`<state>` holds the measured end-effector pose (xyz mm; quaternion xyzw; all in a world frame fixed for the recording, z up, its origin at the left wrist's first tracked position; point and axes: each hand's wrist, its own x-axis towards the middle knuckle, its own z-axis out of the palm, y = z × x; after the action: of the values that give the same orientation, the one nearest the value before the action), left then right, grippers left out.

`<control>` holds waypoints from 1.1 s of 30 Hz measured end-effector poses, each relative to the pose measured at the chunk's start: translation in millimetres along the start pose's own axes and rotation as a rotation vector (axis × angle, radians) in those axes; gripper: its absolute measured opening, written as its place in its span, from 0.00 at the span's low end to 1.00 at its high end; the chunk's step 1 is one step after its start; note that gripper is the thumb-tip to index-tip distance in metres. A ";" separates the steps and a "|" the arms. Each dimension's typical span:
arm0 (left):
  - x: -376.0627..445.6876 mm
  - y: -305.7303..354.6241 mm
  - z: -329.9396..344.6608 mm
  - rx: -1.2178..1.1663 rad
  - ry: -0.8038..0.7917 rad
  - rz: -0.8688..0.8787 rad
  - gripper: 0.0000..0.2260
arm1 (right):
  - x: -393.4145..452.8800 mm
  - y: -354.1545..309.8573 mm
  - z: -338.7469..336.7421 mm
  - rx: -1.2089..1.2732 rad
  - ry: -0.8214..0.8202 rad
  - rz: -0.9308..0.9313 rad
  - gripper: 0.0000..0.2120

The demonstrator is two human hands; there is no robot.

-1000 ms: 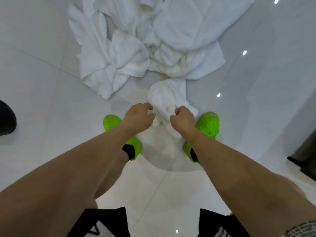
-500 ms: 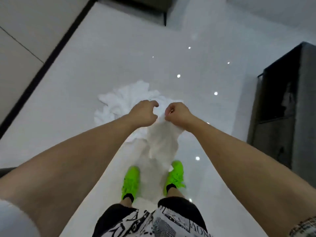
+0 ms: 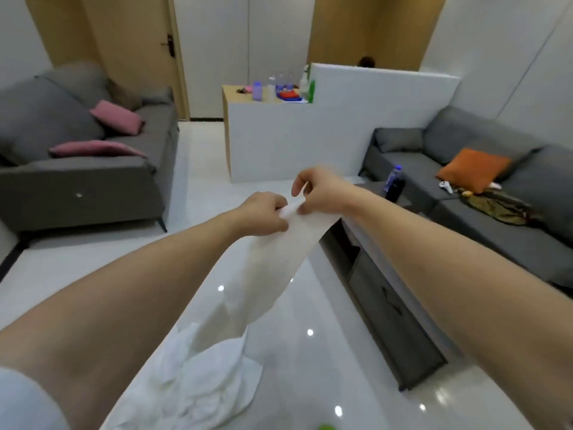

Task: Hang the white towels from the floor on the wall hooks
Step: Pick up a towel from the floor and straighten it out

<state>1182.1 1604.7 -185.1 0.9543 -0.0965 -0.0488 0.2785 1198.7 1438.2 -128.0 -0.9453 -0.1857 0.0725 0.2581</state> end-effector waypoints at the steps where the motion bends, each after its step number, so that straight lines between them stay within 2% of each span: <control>1: 1.3 15.6 -1.1 0.031 -0.006 0.038 0.08 | -9.6 6.5 -12.1 -0.049 0.026 0.016 0.13; 5: 7.2 82.7 2.3 0.097 -0.021 0.182 0.09 | -53.9 38.1 -63.3 -0.216 0.117 0.075 0.09; 10: 24.5 169.9 17.8 0.164 0.074 0.291 0.09 | -108.7 94.1 -126.7 -0.316 0.265 0.132 0.06; 14: 39.6 239.4 41.7 0.182 0.101 0.319 0.08 | -150.9 154.2 -180.8 -0.347 0.389 0.192 0.06; 17: 48.3 289.3 64.3 0.168 0.030 0.305 0.09 | -187.3 204.9 -218.4 -0.357 0.447 0.241 0.09; 20: 59.4 336.0 87.0 0.192 0.009 0.299 0.12 | -222.6 253.3 -248.8 -0.356 0.488 0.297 0.07; 26: 80.7 393.8 116.2 0.218 0.040 0.308 0.11 | -259.7 324.4 -302.0 -0.444 0.557 0.371 0.04; 29: 100.4 407.2 118.9 0.255 0.067 0.292 0.07 | -262.4 358.7 -322.2 -0.456 0.585 0.432 0.07; 33: 138.8 414.7 134.4 0.159 0.088 0.277 0.04 | -242.6 393.2 -339.6 -0.405 0.618 0.450 0.07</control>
<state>1232.8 1162.6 -79.2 0.9522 -0.2182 0.0398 0.2100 1177.9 873.6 -29.6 -0.9711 0.1006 -0.1974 0.0887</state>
